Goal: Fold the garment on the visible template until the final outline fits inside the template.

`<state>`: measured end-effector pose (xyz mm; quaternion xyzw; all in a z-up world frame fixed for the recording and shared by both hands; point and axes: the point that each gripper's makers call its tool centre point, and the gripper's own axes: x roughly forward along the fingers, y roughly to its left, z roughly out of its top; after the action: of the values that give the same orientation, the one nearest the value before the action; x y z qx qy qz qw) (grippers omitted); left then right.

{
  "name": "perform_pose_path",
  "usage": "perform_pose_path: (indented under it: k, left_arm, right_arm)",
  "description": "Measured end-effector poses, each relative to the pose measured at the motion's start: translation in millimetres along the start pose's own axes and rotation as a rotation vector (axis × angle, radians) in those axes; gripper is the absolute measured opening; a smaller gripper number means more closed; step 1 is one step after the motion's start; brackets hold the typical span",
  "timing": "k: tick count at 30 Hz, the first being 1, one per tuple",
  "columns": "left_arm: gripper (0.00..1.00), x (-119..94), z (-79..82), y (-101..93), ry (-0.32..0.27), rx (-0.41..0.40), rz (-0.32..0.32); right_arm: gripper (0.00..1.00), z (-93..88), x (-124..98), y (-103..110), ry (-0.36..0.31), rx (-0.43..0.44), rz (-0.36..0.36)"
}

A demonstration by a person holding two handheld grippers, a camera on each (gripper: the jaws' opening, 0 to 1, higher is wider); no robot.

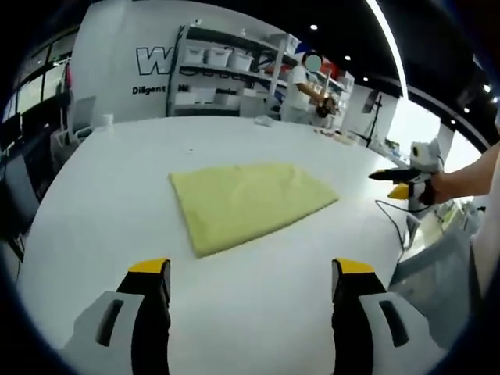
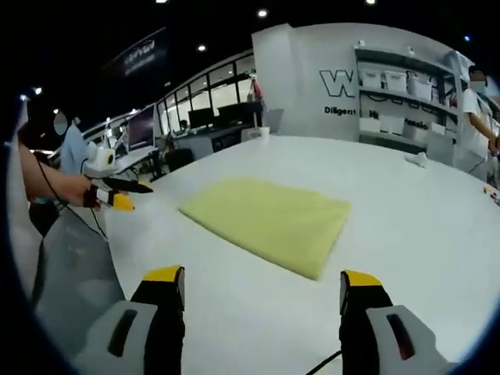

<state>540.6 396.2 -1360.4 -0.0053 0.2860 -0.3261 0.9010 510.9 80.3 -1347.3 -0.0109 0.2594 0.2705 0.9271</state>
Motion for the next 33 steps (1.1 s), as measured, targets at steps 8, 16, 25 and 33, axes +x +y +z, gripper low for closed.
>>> perform_pose_path:
  k: [8, 16, 25, 33]
  left_arm:
    - [0.93, -8.6, 1.7, -10.5, -0.018, 0.011, 0.008]
    - [0.98, -12.9, 0.2, -13.6, -0.03, -0.02, 0.02]
    - [0.99, -15.8, 1.8, -18.2, -0.046, -0.034, 0.021]
    - [0.97, -18.9, 2.2, -20.1, -0.053, -0.035, 0.017]
  right_arm:
    - [0.94, -0.5, -9.3, 7.7, -0.02, 0.032, -0.011]
    - [0.99, 0.2, -11.7, 12.5, -0.025, 0.041, -0.01]
    - [0.99, -1.8, -14.4, 16.6, -0.026, 0.046, -0.009]
    - [0.99, -1.9, -17.5, 20.3, -0.037, 0.049, -0.011]
